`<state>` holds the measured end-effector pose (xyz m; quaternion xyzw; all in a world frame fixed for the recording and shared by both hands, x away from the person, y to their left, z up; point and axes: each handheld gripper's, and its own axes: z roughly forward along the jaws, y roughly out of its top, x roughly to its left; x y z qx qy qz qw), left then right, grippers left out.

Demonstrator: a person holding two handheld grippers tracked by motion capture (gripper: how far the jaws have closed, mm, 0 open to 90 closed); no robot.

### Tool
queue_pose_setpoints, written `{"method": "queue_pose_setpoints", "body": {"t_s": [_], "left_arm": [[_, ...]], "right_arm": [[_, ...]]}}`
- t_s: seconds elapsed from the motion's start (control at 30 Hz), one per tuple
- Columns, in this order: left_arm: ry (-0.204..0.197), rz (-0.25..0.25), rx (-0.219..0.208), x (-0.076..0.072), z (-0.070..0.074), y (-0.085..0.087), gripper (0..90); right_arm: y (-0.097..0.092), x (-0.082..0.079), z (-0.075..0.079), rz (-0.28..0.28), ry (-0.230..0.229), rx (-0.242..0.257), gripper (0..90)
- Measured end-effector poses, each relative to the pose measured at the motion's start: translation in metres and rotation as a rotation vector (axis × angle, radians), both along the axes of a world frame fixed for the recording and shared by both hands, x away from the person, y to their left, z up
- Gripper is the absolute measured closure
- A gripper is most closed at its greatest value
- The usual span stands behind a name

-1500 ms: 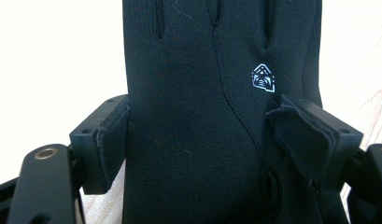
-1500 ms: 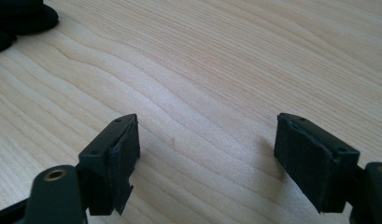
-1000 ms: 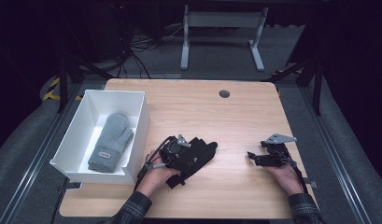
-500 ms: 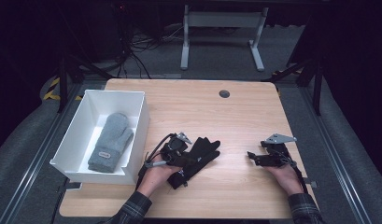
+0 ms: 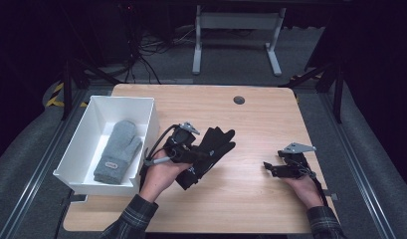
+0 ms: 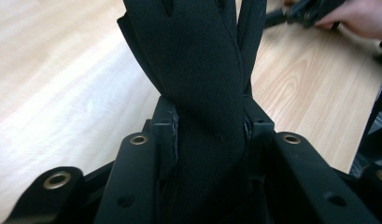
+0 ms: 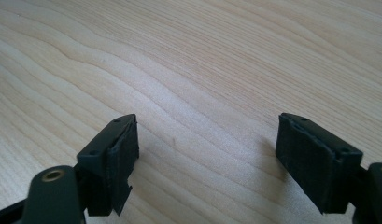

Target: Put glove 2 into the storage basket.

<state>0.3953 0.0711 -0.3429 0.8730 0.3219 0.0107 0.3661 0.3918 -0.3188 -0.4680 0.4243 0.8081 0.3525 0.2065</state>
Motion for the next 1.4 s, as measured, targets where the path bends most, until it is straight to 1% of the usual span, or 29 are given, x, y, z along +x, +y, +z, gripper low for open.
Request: {"method": "queue_pose_setpoints", "body": {"t_s": [0.03, 0.2, 0.27, 0.4, 0.43, 0.47, 0.5, 0.6, 0.67, 0.73, 0.77, 0.8, 0.9, 0.97, 1.03, 1.07, 1.1, 1.13, 1.17, 1.23, 1.27, 1.3, 1.37, 1.4], "left_arm": [[-0.006, 0.004, 0.006, 0.001, 0.006, 0.003, 66.1], [-0.030, 0.033, 0.008, 0.004, 0.032, 0.020, 66.1], [-0.046, 0.056, 0.011, 0.005, 0.044, 0.031, 66.1], [-0.072, 0.108, 0.012, 0.008, 0.063, 0.056, 66.1], [-0.072, 0.108, 0.012, 0.008, 0.063, 0.056, 66.1], [-0.082, 0.140, 0.013, 0.009, 0.070, 0.070, 66.0], [-0.084, 0.158, 0.012, 0.009, 0.073, 0.078, 66.0], [-0.090, 0.202, 0.002, 0.010, 0.077, 0.098, 65.9], [-0.092, 0.239, 0.008, 0.010, 0.078, 0.112, 65.9], [-0.096, 0.276, 0.020, 0.010, 0.077, 0.126, 65.9], [-0.096, 0.276, 0.020, 0.010, 0.077, 0.126, 65.9], [-0.095, 0.304, 0.022, 0.011, 0.076, 0.136, 65.9], [-0.075, 0.349, 0.016, 0.012, 0.071, 0.157, 65.8], [-0.066, 0.384, 0.028, 0.014, 0.067, 0.170, 65.8], [-0.054, 0.433, 0.044, 0.015, 0.058, 0.185, 65.7], [-0.054, 0.433, 0.044, 0.015, 0.058, 0.185, 65.7], [-0.042, 0.459, 0.051, 0.017, 0.049, 0.194, 65.7], [-0.042, 0.459, 0.051, 0.017, 0.049, 0.194, 65.6], [-0.032, 0.475, 0.054, 0.018, 0.043, 0.198, 65.6], [-0.011, 0.487, 0.061, 0.020, 0.033, 0.203, 65.6], [0.009, 0.503, 0.067, 0.023, 0.022, 0.207, 65.4], [0.009, 0.503, 0.067, 0.023, 0.022, 0.207, 65.4], [0.036, 0.528, 0.078, 0.027, 0.006, 0.212, 65.3], [0.046, 0.535, 0.085, 0.029, 0.001, 0.213, 65.3]], "right_arm": [[0.000, 0.000, 0.000, 0.000, 0.000, 0.000, 22.1], [0.000, 0.000, 0.000, 0.000, 0.000, 0.000, 22.1], [0.000, 0.000, 0.000, 0.000, 0.000, 0.000, 22.1], [0.000, 0.000, 0.000, 0.000, 0.000, 0.000, 22.1], [0.000, 0.000, 0.000, 0.000, 0.000, 0.000, 22.0], [0.000, 0.000, 0.000, 0.000, 0.000, 0.000, 22.0], [0.000, 0.000, 0.000, 0.000, 0.001, 0.001, 22.0], [0.000, 0.000, 0.000, 0.000, 0.002, 0.000, 22.0], [0.000, 0.000, 0.000, 0.001, 0.002, 0.001, 21.9], [0.000, 0.000, 0.000, -0.001, 0.002, 0.001, 21.9], [0.000, 0.000, 0.000, -0.001, 0.002, 0.001, 21.9], [0.000, 0.000, 0.000, -0.001, 0.002, 0.002, 21.9], [0.000, 0.000, 0.000, -0.005, 0.001, 0.002, 21.7], [0.000, 0.000, 0.000, -0.005, 0.001, 0.002, 21.6], [0.000, 0.000, 0.000, -0.005, 0.002, 0.002, 21.6], [0.000, 0.000, 0.000, -0.005, 0.002, 0.002, 21.6], [0.000, 0.000, 0.000, -0.005, 0.002, 0.002, 21.6], [0.000, 0.000, 0.000, -0.005, 0.002, 0.002, 21.6], [0.000, 0.000, 0.000, -0.006, 0.001, 0.002, 21.5], [0.000, 0.000, 0.000, -0.007, 0.001, 0.001, 21.5], [0.000, 0.000, 0.000, -0.008, 0.001, 0.001, 21.5], [0.000, 0.000, 0.000, -0.008, 0.001, 0.001, 21.5], [0.000, 0.000, 0.000, -0.008, 0.001, 0.001, 21.4], [0.000, 0.000, 0.000, -0.008, 0.001, 0.001, 21.4]]}}
